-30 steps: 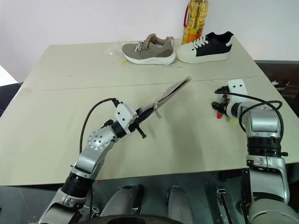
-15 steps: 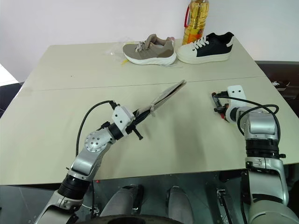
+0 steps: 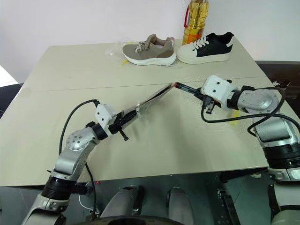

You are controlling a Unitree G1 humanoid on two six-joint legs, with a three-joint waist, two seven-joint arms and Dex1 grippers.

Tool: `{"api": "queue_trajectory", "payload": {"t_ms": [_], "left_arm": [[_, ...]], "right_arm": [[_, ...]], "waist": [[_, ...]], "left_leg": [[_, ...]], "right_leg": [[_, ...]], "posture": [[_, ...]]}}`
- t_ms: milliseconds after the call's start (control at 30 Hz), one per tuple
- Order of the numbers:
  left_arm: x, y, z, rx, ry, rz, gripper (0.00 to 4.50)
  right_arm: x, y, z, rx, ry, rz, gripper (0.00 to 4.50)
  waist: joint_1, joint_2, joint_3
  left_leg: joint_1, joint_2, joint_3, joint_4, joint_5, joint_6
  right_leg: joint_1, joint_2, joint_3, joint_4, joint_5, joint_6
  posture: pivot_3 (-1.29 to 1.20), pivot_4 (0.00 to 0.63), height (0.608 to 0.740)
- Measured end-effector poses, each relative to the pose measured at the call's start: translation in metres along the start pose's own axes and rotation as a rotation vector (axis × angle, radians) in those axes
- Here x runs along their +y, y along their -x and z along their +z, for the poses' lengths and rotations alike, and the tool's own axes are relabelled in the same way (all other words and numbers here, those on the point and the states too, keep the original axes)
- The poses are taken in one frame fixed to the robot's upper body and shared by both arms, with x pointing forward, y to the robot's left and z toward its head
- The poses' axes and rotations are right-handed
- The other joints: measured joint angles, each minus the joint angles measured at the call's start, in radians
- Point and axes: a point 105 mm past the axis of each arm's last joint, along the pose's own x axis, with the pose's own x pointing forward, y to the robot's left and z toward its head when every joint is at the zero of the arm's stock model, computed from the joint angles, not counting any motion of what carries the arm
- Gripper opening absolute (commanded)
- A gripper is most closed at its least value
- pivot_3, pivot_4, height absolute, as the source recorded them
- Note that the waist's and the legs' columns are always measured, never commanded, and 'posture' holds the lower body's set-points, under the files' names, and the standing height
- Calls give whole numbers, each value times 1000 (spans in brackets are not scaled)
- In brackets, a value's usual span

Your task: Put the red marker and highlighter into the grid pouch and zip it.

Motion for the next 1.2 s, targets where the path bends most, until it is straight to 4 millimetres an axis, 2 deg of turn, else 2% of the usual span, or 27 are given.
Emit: {"api": "queue_trajectory", "payload": {"t_ms": [433, 600, 733, 800, 1033, 1200], "left_arm": [[-7, 0, 2, 0, 8, -30, 0], [-15, 2, 1, 24, -7, -95, 0], [-22, 4, 1, 53, -32, -188, 0], [-24, 3, 2, 65, -47, -230, 0], [-32, -2, 9, 64, -83, -349, 0], [-33, -4, 10, 55, -78, -342, 0]], "right_arm": [[19, -12, 4, 3, 102, 87, 322], [27, -11, 7, 10, 274, 152, 322], [44, -12, 10, -5, 515, 249, 322], [52, -16, 15, -37, 581, 282, 322], [68, -27, 35, -149, 674, 326, 322], [67, -26, 36, -154, 673, 324, 2816]], "waist": [[-1, 0, 0], [-1, 0, 0], [-2, 0, 0], [-3, 0, 0], [-1, 0, 0], [-2, 0, 0]], "left_leg": [[-1, 0, 0, 0, 0, 0], [-1, 0, 0, 0, 0, 0], [0, 0, 0, 0, 0, 0], [0, 0, 0, 0, 0, 0], [0, 0, 0, 0, 0, 0], [0, 0, 0, 0, 0, 0]], "right_leg": [[-1, 0, 0, 0, 0, 0], [-1, 0, 0, 0, 0, 0], [-1, 0, 0, 0, 0, 0], [-1, 0, 0, 0, 0, 0], [-1, 0, 0, 0, 0, 0], [-1, 0, 0, 0, 0, 0]], "posture": [[0, 150, 738], [0, 150, 738], [0, 150, 738], [0, 150, 738], [0, 150, 738], [0, 150, 738]]}}
